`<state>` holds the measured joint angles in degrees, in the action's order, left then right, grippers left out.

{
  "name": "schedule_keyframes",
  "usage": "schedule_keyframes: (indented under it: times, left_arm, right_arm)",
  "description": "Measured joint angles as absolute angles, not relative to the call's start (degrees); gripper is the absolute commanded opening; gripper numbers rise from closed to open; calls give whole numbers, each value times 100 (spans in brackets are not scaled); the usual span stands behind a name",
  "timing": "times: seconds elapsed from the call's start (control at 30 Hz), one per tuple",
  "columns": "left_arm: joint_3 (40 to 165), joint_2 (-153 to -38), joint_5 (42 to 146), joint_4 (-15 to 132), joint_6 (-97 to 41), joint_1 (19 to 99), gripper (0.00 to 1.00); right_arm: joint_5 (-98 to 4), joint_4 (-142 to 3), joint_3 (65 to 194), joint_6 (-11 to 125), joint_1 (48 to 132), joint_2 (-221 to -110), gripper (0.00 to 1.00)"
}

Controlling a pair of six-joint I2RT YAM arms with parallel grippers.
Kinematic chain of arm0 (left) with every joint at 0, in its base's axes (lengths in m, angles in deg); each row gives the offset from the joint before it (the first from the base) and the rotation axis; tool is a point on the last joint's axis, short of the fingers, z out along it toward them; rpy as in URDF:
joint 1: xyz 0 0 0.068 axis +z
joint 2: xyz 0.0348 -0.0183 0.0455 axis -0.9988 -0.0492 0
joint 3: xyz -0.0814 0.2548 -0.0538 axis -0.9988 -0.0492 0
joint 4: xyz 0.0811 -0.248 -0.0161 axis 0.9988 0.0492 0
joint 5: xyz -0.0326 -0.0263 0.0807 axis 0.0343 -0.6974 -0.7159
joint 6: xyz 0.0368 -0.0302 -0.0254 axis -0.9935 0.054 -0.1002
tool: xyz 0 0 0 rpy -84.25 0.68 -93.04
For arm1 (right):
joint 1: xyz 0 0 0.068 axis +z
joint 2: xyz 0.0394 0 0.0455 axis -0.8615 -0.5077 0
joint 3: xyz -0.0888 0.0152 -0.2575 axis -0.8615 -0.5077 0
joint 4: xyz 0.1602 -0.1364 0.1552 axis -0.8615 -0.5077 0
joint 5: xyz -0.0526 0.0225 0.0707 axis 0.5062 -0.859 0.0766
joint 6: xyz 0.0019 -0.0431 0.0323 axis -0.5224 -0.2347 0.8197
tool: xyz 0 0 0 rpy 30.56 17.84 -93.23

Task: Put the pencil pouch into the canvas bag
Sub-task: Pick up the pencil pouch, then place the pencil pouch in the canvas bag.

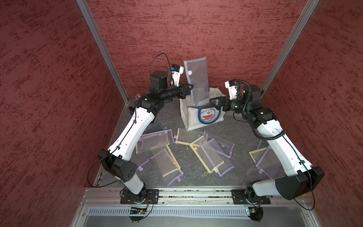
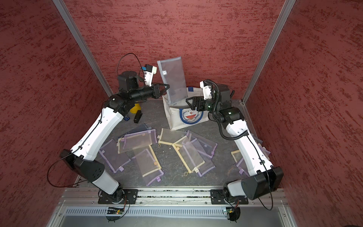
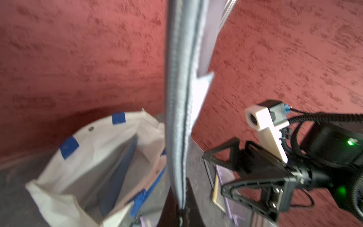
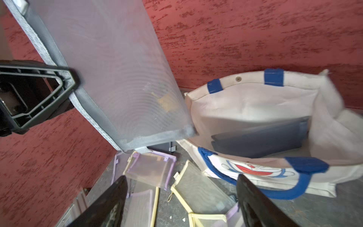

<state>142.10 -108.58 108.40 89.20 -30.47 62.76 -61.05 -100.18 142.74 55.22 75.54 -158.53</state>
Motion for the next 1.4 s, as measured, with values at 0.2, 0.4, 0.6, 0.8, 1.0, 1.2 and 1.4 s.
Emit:
schedule_keyframes:
  times: [0.2,0.4,0.6,0.8,1.0,1.2,1.4]
  left_arm:
    - [17069,-12714,10123,9742,-4027,6236,0]
    - [18332,-13741,9688,9829,-4840,6184,0]
    - [17771,-13820,9577,9871,-5605,6072,0]
    - [17301,-13896,9441,10116,-6208,6016,0]
    - [17130,-14172,9161,10183,-6590,5959,0]
    - [16732,-14447,8910,10282,-6818,5858,0]
    - [16616,-14585,8737,10360,-6912,5790,19]
  right_arm:
    - [-5493,-10672,14462,5258,7279,-15912,96]
    - [-5075,-11109,14453,5124,7272,-15912,96]
    - [-4870,-11209,14335,5114,7270,-15836,97]
    - [-4815,-11273,14249,5114,7259,-15812,97]
    - [-4785,-11334,14249,5109,7251,-15814,98]
    - [-4732,-11356,14249,5085,7251,-15814,98]
    - [-4691,-11430,14249,5041,7251,-15814,98]
